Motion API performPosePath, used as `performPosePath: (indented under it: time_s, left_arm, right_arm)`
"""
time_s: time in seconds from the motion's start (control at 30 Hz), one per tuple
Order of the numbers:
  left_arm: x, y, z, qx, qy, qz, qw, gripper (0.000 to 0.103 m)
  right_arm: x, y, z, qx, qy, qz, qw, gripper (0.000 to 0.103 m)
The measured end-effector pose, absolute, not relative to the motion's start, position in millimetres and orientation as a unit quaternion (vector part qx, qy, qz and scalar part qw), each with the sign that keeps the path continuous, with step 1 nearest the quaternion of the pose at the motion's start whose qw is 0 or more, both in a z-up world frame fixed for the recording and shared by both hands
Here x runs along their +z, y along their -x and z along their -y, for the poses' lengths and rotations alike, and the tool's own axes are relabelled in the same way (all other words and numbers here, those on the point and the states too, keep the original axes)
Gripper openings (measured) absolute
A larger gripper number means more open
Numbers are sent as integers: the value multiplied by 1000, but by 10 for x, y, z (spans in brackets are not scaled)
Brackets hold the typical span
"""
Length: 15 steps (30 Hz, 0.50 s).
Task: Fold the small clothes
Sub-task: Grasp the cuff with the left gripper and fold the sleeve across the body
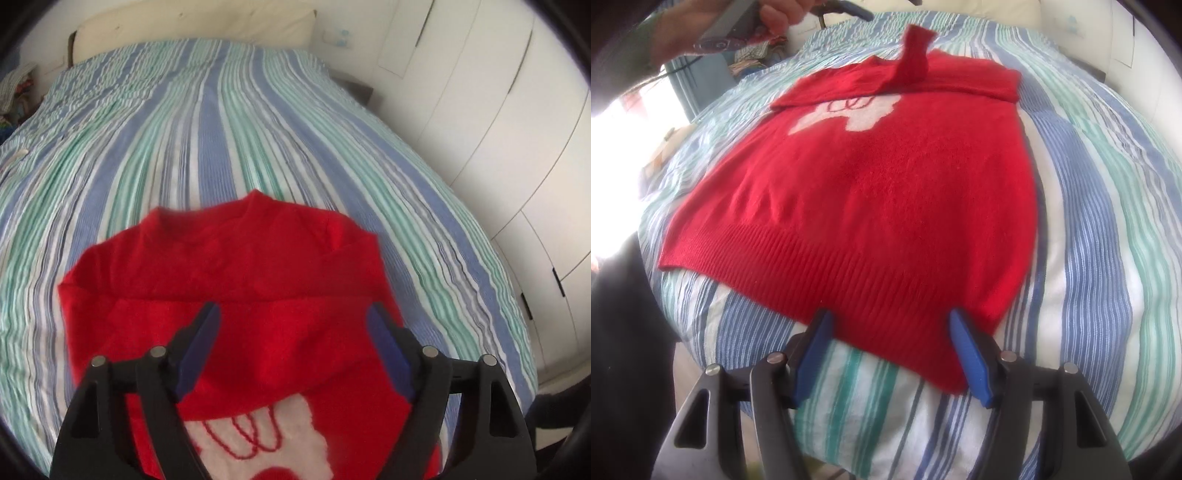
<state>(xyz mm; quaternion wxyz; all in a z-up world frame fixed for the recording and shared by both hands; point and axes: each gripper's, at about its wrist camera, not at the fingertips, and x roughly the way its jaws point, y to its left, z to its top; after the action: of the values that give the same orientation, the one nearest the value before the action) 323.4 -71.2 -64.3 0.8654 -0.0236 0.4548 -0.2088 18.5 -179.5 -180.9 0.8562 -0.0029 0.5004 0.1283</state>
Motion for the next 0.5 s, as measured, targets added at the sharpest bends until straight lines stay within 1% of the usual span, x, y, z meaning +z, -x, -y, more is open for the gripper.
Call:
performPosePath:
  time_s: [0.07, 0.2, 0.33, 0.4, 0.5]
  left_arm:
    - [-718, -3110, 499, -200, 30, -456, 867, 83]
    - [-867, -2952, -209, -133, 34, -455, 880, 83]
    - [-1016, -2956, -1031, -88, 116, -469, 871, 83]
    - [-1102, -2985, -1201, -96, 152, -476, 860, 83]
    - [-1226, -3055, -1164, -107, 170, -485, 851, 83]
  right_arm:
    - [-1810, -178, 1797, 129, 3, -500, 856, 65]
    - [-1816, -174, 1811, 132, -2, -500, 856, 65]
    - [-1818, -175, 1812, 132, -3, -500, 856, 65]
    - [-1818, -175, 1799, 130, 1, -500, 856, 66]
    - [-1821, -172, 1785, 128, 7, -499, 857, 66]
